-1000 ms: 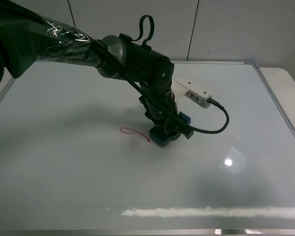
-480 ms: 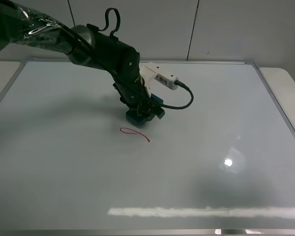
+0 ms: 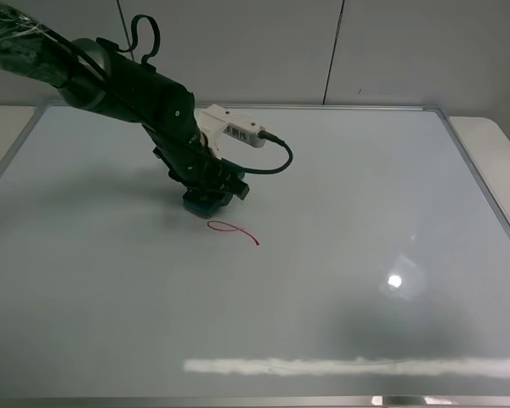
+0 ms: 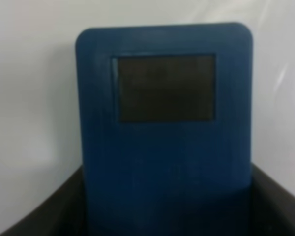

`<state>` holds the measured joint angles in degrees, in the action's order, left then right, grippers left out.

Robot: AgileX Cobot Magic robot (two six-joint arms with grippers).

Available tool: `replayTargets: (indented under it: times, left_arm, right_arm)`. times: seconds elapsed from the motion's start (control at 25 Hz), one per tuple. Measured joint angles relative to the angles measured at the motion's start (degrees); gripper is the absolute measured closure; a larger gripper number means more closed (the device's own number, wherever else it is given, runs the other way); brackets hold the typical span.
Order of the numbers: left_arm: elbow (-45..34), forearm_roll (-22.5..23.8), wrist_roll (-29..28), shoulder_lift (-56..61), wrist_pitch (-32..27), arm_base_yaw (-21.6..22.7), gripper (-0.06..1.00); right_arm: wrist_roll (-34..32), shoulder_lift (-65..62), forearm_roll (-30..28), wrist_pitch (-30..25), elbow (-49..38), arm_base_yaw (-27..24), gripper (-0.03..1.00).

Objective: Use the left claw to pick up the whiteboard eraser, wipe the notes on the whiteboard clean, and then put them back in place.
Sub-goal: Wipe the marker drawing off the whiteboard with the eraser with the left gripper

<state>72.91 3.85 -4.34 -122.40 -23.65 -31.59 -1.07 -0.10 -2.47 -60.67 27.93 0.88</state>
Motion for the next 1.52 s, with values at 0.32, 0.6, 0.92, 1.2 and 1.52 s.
replayTargets:
  times: [0.32, 0.6, 0.92, 1.2, 1.52]
  left_arm:
    - [-1.7, -0.8, -1.7, 1.2, 0.4, -6.2, 0.40]
    - [-2.0, -6.4, -2.5, 0.9, 6.1, -15.3, 0.40]
    - [-4.3, -6.0, -3.2, 0.9, 9.0, -16.5, 0.40]
    - [-10.7, -2.3, -3.2, 2.3, 17.8, -10.5, 0.40]
    - [-13.6, 6.0, -3.9, 3.1, 21.4, -0.6, 0.40]
  right_arm:
    - [0.0, 0.0, 0.0, 0.0, 0.0, 0.0, -0.03]
    - [0.0, 0.0, 0.0, 0.0, 0.0, 0.0, -0.03]
    - [0.0, 0.0, 0.0, 0.0, 0.0, 0.0, -0.03]
    - [0.0, 0.0, 0.0, 0.0, 0.0, 0.0, -0.03]
    - [0.0, 0.0, 0.0, 0.0, 0.0, 0.0, -0.03]
